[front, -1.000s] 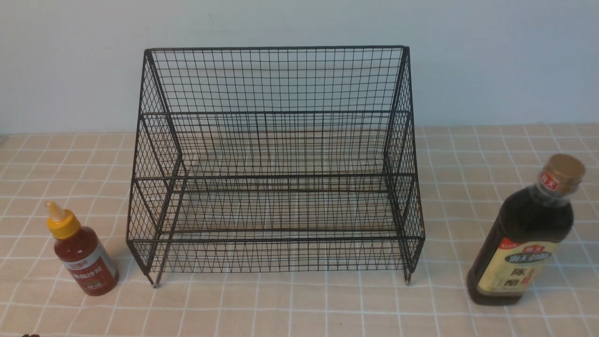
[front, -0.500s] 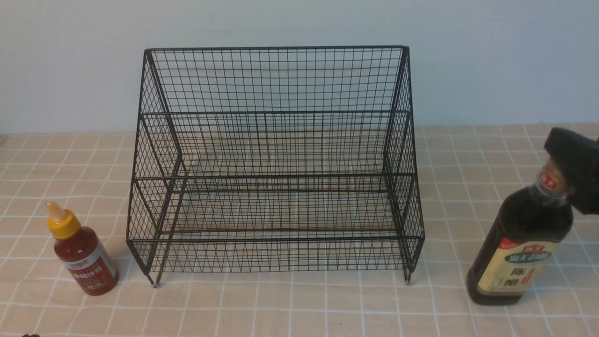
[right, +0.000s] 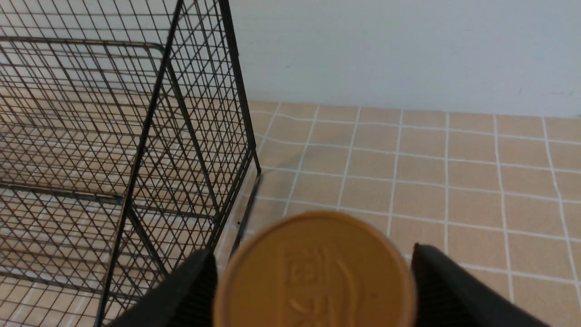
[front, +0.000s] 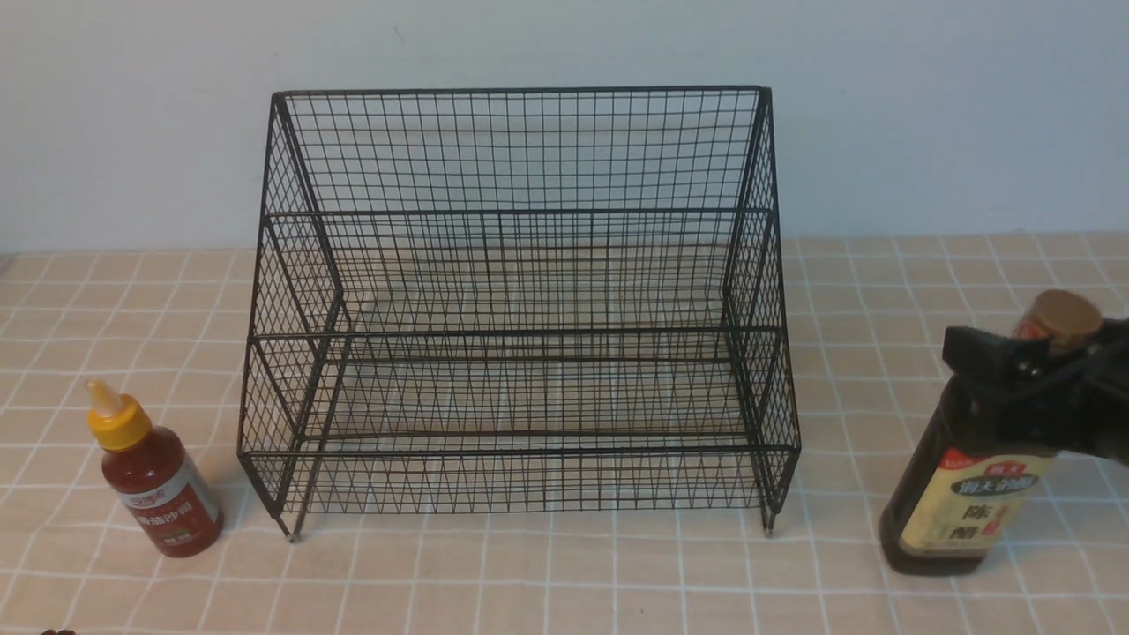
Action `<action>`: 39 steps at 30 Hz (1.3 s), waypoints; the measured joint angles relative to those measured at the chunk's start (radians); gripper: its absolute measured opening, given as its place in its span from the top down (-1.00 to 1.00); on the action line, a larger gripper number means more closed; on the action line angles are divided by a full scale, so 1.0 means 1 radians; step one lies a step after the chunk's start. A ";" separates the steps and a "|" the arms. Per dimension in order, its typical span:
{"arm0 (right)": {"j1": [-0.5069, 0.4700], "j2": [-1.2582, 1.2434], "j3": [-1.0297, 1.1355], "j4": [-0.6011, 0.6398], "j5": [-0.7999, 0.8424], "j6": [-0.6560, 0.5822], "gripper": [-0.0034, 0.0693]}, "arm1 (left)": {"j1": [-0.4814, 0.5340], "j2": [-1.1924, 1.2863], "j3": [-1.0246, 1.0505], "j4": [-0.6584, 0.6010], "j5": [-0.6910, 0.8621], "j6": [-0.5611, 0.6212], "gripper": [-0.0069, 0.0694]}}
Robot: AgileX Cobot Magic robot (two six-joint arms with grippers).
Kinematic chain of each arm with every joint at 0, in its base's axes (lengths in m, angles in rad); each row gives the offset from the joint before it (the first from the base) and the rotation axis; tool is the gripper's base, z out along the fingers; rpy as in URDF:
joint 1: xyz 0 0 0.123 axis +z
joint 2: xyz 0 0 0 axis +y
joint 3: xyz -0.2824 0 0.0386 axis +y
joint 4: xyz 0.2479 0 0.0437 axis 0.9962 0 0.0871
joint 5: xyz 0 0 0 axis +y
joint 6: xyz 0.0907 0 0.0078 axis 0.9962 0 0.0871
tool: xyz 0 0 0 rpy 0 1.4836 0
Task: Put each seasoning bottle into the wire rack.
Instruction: Use the right arm to grab the condiment bottle closest to it, then use the right arm to put the condiment bottle back on the shelf
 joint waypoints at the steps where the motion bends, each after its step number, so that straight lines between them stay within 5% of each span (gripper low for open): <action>1: 0.000 0.000 0.000 -0.003 -0.004 -0.004 -0.22 | 0.000 0.000 0.000 0.000 0.000 0.000 0.84; 4: 0.000 -0.009 -0.001 -0.036 -0.025 -0.034 0.05 | 0.000 0.000 0.000 0.000 0.000 0.000 0.84; 11: 0.000 -0.096 -0.020 -0.052 0.027 -0.036 0.04 | 0.000 0.000 0.000 0.000 0.000 0.000 0.84; 29: 0.014 -0.129 -0.500 -0.067 0.185 0.010 0.05 | 0.000 0.000 0.000 0.000 0.000 0.000 0.84; 39: 0.271 -0.006 -0.504 -0.074 0.141 0.050 0.05 | 0.000 0.000 0.000 0.000 0.000 0.000 0.84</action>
